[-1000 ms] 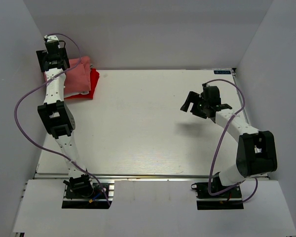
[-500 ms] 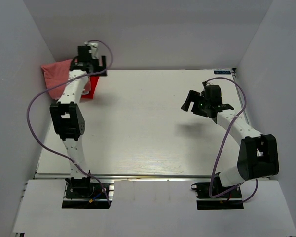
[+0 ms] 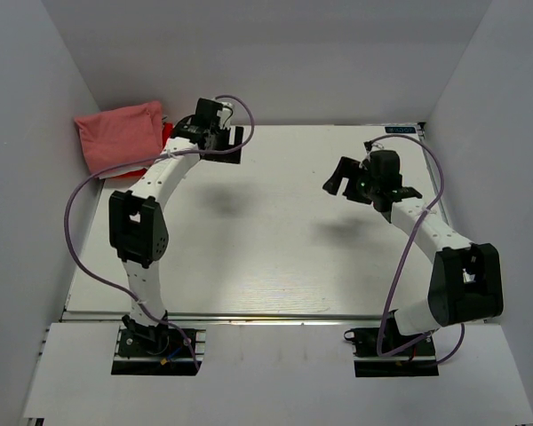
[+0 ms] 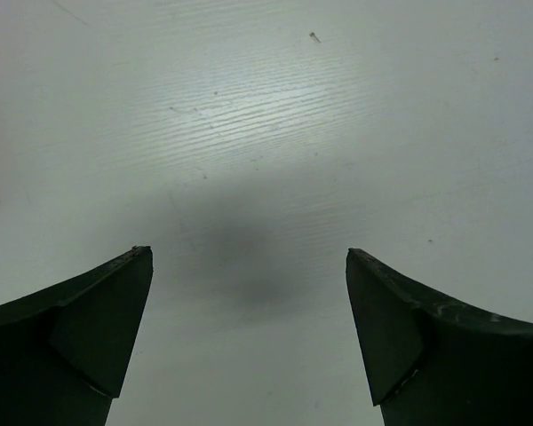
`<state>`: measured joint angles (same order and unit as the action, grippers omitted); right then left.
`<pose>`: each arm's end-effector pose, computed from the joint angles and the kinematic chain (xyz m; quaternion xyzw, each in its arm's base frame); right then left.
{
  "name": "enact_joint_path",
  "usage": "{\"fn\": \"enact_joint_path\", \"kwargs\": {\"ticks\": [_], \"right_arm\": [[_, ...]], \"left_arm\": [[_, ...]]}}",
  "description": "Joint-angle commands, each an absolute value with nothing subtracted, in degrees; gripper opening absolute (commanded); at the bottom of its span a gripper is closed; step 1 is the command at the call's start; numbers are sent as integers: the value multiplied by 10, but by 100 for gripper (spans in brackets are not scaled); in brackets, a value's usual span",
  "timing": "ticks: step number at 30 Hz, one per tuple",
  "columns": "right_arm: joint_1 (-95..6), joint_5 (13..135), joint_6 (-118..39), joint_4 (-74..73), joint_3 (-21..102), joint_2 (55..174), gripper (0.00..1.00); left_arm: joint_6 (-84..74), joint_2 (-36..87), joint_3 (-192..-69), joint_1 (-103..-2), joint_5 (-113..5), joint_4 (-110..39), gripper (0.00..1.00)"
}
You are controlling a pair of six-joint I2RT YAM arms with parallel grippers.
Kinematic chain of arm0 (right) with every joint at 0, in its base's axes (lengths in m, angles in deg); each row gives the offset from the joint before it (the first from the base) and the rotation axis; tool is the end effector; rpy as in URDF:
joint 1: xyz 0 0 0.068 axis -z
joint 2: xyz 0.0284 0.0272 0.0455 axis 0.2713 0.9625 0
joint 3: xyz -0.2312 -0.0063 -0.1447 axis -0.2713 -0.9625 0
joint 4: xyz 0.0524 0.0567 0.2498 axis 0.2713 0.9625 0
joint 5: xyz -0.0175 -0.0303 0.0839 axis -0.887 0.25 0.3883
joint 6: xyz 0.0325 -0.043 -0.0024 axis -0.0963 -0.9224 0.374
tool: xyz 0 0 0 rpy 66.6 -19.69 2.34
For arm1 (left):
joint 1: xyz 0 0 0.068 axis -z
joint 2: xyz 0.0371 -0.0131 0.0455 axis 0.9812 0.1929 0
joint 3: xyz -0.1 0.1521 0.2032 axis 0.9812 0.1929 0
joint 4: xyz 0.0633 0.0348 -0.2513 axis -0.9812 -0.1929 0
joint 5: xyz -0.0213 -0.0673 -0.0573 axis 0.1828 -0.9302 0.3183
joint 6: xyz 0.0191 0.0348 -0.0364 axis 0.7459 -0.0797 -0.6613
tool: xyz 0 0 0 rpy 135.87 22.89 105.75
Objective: Fold and stack the t-shirts
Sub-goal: Put the neatly folded tshirt into the corner of the board with the left arm
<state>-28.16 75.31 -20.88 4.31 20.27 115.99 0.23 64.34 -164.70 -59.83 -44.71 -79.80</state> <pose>0.3146 0.0751 0.2564 0.0589 0.8743 0.2206 0.4283 0.4260 -0.1464 0.2920 0.1049 0.9364 -0.0638 0.3288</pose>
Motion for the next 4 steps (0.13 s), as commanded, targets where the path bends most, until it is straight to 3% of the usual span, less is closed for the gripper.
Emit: {"fn": "enact_joint_path", "kwargs": {"ticks": [1, 4], "right_arm": [[-281, 760, -212, 12, 205, 1145, 90], [-280, 760, -217, 5, 207, 1147, 90]], "left_arm": [[-8, 592, -1645, -590, -401, -804, 100], [-13, 587, -1628, -590, -394, -799, 100]]}}
